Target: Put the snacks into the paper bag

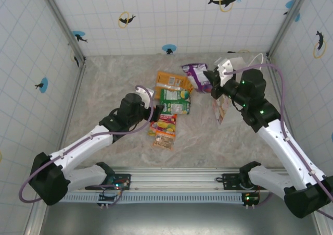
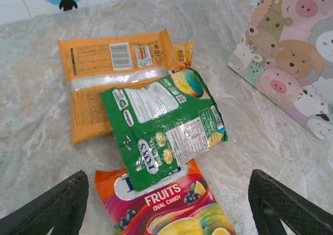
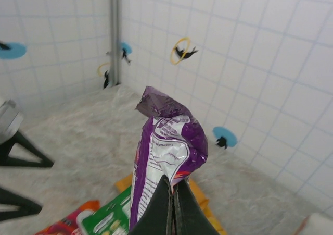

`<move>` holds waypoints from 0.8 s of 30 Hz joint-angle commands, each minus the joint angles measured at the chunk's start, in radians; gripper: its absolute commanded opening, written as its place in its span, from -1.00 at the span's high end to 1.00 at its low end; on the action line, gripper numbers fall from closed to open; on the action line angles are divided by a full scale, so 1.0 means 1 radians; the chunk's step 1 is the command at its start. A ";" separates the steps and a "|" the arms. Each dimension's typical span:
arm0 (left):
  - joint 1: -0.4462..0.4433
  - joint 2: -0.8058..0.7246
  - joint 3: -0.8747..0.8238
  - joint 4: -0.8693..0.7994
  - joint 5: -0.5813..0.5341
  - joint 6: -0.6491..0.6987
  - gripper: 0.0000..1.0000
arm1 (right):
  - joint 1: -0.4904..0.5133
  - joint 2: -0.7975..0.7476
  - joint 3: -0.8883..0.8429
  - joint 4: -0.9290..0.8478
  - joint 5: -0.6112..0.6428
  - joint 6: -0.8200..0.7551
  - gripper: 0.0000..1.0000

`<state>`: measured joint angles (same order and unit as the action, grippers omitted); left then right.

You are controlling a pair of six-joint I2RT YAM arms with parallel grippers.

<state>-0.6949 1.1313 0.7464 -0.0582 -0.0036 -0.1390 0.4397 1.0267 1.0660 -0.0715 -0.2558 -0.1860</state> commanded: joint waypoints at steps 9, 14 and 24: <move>0.000 0.039 0.025 0.026 0.027 -0.031 -0.62 | -0.139 0.072 0.230 0.269 0.057 0.063 1.00; 0.000 0.042 0.025 0.025 0.015 -0.035 -0.61 | -0.218 0.063 0.225 0.309 0.140 0.108 1.00; 0.000 0.075 0.047 -0.019 0.004 -0.042 -0.60 | -0.334 -0.012 0.094 0.157 0.167 0.155 1.00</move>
<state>-0.6949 1.1969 0.7517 -0.0578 0.0097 -0.1646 0.1108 1.0477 1.1725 0.1047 -0.1013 -0.0452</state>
